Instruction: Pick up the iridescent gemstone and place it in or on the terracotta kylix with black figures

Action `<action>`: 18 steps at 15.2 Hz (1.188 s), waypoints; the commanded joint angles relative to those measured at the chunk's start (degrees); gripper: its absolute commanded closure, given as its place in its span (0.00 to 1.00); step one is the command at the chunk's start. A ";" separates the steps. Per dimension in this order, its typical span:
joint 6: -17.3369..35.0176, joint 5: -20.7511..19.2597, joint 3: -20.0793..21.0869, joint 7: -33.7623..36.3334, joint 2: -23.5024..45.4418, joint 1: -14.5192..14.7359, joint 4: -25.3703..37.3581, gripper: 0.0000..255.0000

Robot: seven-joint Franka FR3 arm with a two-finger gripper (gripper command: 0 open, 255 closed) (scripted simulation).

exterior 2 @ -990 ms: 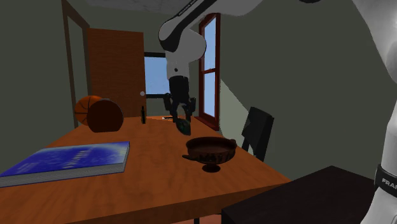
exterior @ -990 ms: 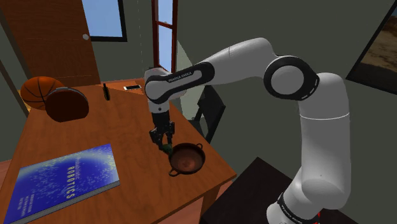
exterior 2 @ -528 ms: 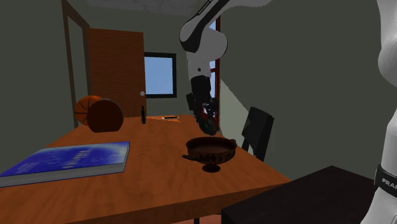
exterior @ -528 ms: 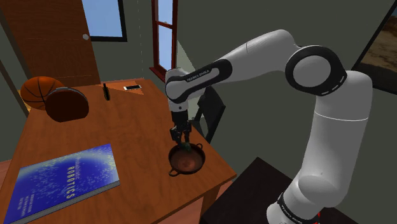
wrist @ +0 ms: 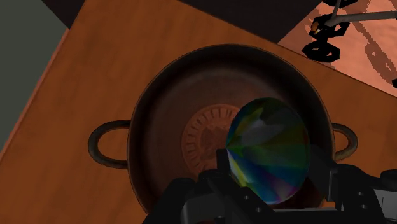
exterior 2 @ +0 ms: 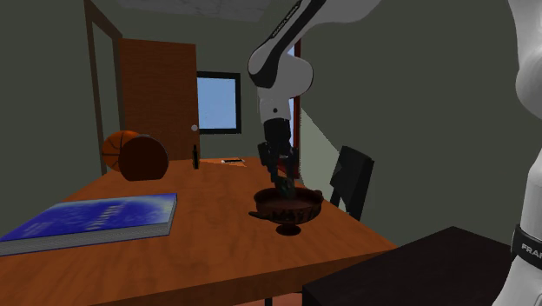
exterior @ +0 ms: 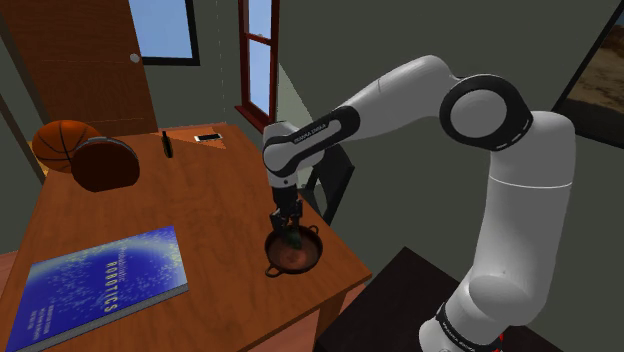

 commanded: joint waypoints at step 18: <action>3.69 -0.64 -0.34 -0.12 2.88 0.25 -0.85 0.00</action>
